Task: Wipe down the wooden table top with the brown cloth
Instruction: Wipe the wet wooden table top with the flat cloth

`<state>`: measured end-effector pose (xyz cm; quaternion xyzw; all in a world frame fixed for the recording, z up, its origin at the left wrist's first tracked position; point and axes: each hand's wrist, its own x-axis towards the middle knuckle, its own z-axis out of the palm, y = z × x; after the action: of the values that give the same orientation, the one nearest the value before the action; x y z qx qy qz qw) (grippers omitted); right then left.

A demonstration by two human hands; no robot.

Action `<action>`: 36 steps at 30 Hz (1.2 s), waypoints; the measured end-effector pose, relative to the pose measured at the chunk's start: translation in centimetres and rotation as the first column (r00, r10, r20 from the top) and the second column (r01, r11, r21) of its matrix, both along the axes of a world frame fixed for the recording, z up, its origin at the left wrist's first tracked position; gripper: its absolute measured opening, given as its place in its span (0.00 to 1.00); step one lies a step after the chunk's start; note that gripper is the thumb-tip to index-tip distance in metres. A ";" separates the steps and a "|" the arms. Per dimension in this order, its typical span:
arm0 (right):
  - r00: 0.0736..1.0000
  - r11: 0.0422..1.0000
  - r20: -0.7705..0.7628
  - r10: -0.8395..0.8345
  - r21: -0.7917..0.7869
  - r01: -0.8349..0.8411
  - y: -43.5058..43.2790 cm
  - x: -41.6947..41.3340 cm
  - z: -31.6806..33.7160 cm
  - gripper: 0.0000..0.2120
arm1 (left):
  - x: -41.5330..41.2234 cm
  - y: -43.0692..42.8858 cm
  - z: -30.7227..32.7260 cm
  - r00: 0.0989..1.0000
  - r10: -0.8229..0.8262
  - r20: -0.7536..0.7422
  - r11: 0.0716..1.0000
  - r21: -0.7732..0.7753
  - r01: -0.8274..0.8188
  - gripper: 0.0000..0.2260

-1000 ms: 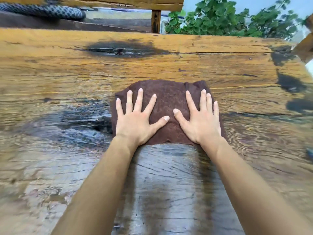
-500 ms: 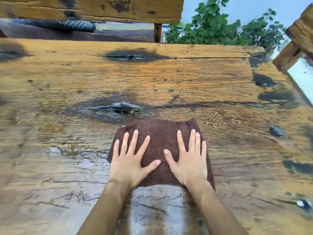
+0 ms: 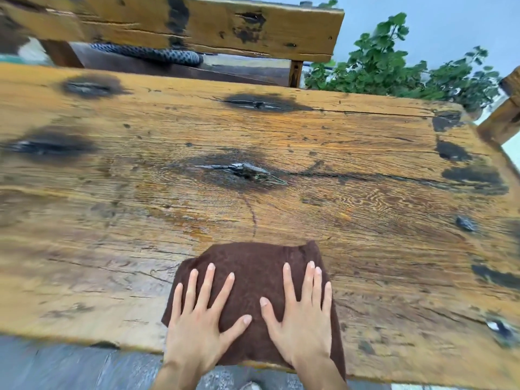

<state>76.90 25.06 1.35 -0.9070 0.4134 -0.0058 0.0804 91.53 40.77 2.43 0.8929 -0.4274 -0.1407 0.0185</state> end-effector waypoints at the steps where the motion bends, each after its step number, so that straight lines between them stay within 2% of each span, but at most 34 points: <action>1: 1.000 1.000 0.015 0.010 -0.008 -0.010 0.7 -0.3 0.0 0.41 | -0.2 0.7 0.1 1.000 0.003 -0.016 1.000 0.001 -0.003 0.38; 7: 0.998 1.000 0.060 -0.009 -0.020 0.010 3.5 -0.4 0.3 0.40 | -0.6 3.0 0.4 0.999 0.049 0.007 0.998 -0.045 -0.048 0.38; 10: 1.000 1.000 0.016 0.013 -0.023 -0.013 3.3 -0.8 0.3 0.40 | -1.0 2.5 0.9 0.999 0.042 -0.010 0.999 0.011 -0.042 0.37; 14: 0.998 1.000 0.051 -0.027 -0.001 0.027 3.5 -0.6 0.4 0.38 | -1.5 0.5 1.2 0.985 0.162 -0.062 0.986 0.051 -0.159 0.35; 18: 0.994 0.997 0.083 -0.073 0.026 0.071 2.3 -0.5 0.0 0.37 | -1.0 0.0 0.4 0.979 0.192 -0.071 0.981 0.014 -0.191 0.36; 24: 0.987 0.988 0.060 -0.152 0.000 0.152 -0.2 1.9 -0.4 0.37 | 3.8 -2.4 -0.3 0.969 0.221 -0.110 0.974 -0.018 -0.225 0.43; 34: 0.981 0.980 -0.014 -0.191 0.049 0.192 -6.6 9.0 -0.8 0.36 | 13.3 -9.4 -0.3 0.973 0.221 -0.070 0.965 0.164 -0.207 0.48; 36: 0.980 0.978 -0.013 -0.197 0.072 0.198 -8.0 10.4 -0.8 0.36 | 14.9 -10.3 -0.3 0.974 0.216 -0.073 0.967 0.152 -0.203 0.48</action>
<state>87.32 17.02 0.54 -0.8579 0.5016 0.0039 0.1114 106.39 30.46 2.13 0.9250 -0.3180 -0.2078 -0.0121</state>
